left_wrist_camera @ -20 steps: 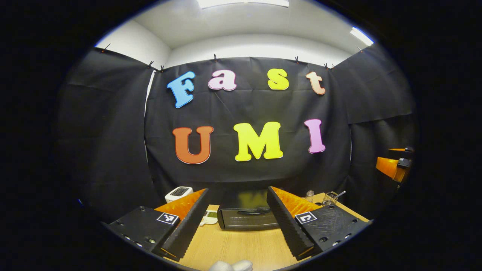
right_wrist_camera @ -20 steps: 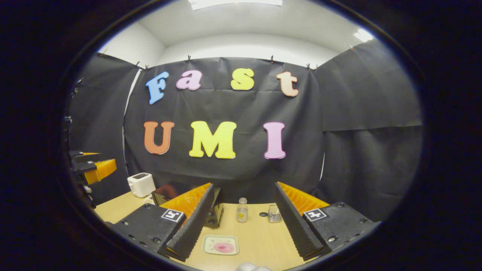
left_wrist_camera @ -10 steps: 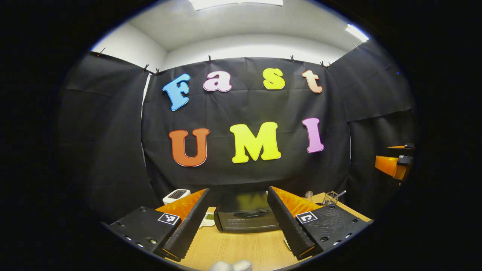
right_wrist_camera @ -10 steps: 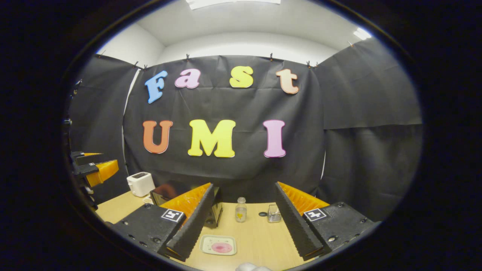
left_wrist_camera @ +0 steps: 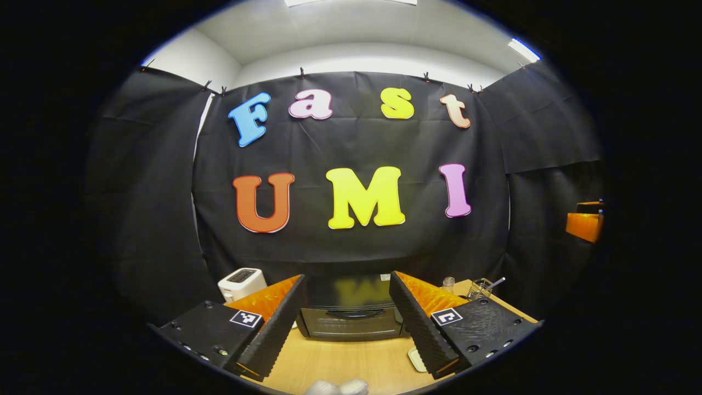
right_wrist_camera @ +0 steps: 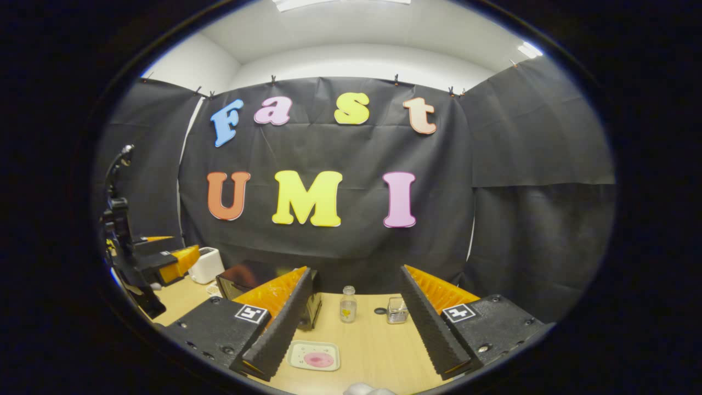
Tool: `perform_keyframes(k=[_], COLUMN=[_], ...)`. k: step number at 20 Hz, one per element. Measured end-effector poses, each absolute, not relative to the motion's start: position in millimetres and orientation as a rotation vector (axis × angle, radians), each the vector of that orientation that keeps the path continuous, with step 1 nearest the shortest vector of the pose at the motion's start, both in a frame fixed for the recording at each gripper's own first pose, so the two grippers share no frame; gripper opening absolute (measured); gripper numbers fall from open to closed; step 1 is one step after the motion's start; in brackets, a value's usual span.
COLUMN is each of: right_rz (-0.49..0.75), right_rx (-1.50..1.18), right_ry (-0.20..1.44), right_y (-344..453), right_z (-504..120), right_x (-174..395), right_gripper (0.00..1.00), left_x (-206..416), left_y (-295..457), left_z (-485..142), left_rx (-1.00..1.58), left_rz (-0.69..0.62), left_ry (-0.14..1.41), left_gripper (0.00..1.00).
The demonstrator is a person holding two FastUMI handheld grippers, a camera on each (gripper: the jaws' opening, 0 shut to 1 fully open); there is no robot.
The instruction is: Open the electric oven with the left hand, put the food in, and close the electric oven.
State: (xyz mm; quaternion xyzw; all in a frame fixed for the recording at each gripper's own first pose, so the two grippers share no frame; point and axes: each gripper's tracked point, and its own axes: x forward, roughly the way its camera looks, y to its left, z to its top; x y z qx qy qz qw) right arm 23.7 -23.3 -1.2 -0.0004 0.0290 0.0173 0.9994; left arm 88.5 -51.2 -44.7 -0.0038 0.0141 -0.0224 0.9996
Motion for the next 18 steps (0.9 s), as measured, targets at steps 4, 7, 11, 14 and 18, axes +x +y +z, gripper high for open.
perform_keyframes(k=[4,7,11,14,18], right_rz=[0.003,-0.038,-0.091,-0.12,-0.138], right_rx=[-0.005,-0.022,-0.044,-0.04,-0.045], right_ry=[0.084,0.102,0.133,0.156,0.172], right_y=[-37,-49,-60,-63,-64], right_z=[-1,-3,-10,-16,-19], right_x=[20,15,7,3,-4], right_gripper=[1.0,1.0,1.0,1.0,0.96], left_x=[143,182,222,243,249], left_y=[-61,-65,-69,-67,-65], left_z=[-94,-134,-185,-209,-234], left_rx=[-0.019,-0.001,0.029,0.031,0.011], left_rz=[-0.057,-0.056,-0.069,-0.067,-0.065], left_ry=[0.092,0.138,0.213,0.242,0.302], left_gripper=[0.96,0.96,0.97,0.97,0.97])
